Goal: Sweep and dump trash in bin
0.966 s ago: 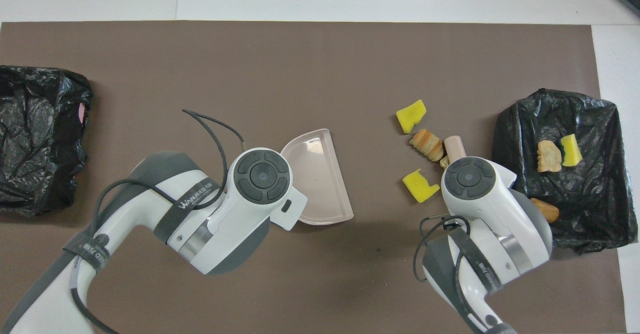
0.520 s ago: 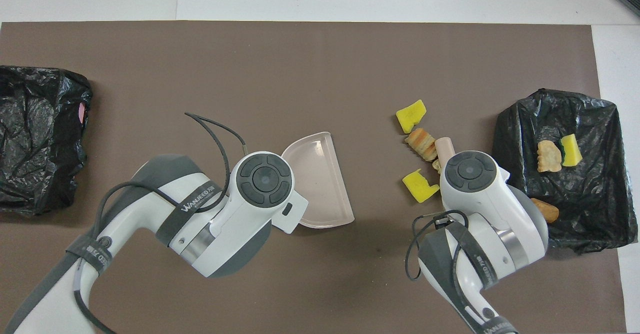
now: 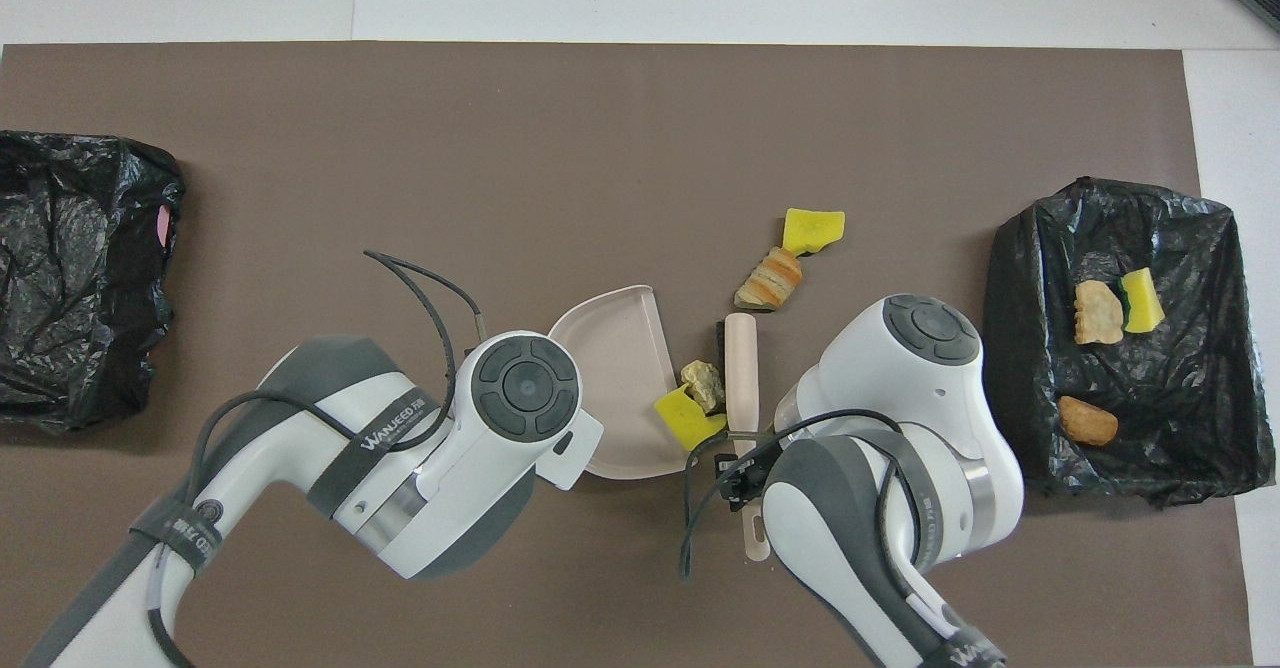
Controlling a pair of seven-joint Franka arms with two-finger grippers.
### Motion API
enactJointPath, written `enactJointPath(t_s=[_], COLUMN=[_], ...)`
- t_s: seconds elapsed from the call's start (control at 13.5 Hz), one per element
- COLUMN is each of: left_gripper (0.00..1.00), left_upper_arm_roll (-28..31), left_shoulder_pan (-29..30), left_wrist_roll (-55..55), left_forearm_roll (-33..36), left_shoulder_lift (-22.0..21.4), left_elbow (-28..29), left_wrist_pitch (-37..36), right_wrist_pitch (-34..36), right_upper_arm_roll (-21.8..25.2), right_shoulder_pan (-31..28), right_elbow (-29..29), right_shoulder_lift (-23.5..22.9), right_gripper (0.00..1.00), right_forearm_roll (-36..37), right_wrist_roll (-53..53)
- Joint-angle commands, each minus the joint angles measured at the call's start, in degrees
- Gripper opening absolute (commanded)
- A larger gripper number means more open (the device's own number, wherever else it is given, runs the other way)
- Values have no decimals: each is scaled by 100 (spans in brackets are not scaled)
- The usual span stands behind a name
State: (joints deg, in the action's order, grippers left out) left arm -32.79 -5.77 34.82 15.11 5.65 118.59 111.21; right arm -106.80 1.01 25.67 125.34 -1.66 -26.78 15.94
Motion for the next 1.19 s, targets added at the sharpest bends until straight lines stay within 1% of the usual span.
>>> enactJointPath(t_s=[0.0,0.15,0.3,0.37,0.45,0.52,0.59,0.67,0.82,0.89,1.11], left_gripper=[0,0,0,0,0,0,0,0,0,0,0], left_upper_arm_roll=[-25,-25,-25,-25,-25,-25,-25,-25,-25,-25,-25], left_shoulder_pan=[102,120,129,129,129,129,129,129,120,120,120], left_wrist_roll=[69,69,69,61,60,43,17,-10,-27,-114,-484], left_forearm_roll=[53,36,27,27,27,27,27,27,27,27,1], left_shoulder_lift=[-248,-275,-275,-275,-275,-275,-275,-283,-301,-310,-336], left_elbow=[278,314,314,314,314,314,314,314,314,322,384], left_wrist_pitch=[15,50,59,59,50,59,41,6,-12,-3,24], right_wrist_pitch=[-25,149,614,869,1193,1475,1608,1670,1601,1575,1478], right_upper_arm_roll=[-4,5,83,110,76,66,66,66,66,75,66], right_shoulder_pan=[-36,-88,-168,-264,-482,-632,-660,-721,-957,-1089,-1109], right_elbow=[-194,-535,-904,-1150,-1509,-1861,-2160,-2285,-2339,-2556,-3575], right_shoulder_lift=[-142,-273,-265,-256,-309,-518,-685,-748,-949,-1159,-2152], right_gripper=[0,0,0,0,0,0,0,0,0,0,0], right_forearm_roll=[-1035,-1128,-892,-403,194,696,1092,1522,2314,2692,3984], right_wrist_roll=[-397,-408,-338,-311,-320,-372,-451,-626,-1256,-1652,-2138])
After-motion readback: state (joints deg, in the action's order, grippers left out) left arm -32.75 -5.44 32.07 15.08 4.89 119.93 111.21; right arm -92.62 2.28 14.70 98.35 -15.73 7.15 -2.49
